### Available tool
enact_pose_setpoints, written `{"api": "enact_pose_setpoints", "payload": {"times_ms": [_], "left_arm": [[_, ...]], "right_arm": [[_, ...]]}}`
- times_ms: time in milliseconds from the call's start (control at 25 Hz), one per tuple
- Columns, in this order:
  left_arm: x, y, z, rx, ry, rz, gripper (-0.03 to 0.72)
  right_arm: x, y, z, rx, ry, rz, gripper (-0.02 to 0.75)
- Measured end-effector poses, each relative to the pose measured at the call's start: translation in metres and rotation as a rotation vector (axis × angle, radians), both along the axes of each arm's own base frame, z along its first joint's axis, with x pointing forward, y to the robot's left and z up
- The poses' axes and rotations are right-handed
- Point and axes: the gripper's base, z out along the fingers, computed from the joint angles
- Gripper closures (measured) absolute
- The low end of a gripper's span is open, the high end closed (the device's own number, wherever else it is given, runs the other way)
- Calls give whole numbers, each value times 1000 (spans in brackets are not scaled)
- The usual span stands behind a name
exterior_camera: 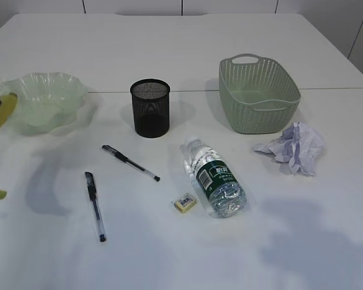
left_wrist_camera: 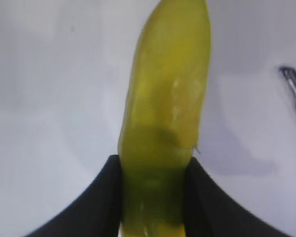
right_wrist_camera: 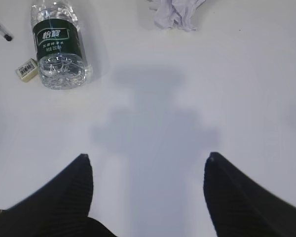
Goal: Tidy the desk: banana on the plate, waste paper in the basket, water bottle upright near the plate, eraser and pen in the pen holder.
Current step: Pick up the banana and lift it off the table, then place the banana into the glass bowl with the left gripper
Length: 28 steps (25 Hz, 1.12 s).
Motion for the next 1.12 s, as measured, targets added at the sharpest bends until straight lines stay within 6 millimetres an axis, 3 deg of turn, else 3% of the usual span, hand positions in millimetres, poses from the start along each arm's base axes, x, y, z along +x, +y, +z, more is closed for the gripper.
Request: {"api": "enact_pose_setpoints", "payload": {"times_ms": [240, 400, 760, 960, 1120], "left_arm": [[30, -1, 62, 1, -237, -10, 474], [60, -2, 78, 0, -313, -11, 474], [130, -4, 54, -13, -340, -6, 474], [165, 12, 31, -98, -348, 63, 474], [176, 30, 11, -116, -326, 109, 474]], "right_arm": [[0, 0, 0, 0, 0, 0, 218], [0, 0, 0, 0, 2, 0, 218], [-1, 0, -2, -2, 27, 4, 218], [-3, 0, -4, -4, 61, 9, 218], [-5, 0, -5, -5, 79, 12, 218]]}}
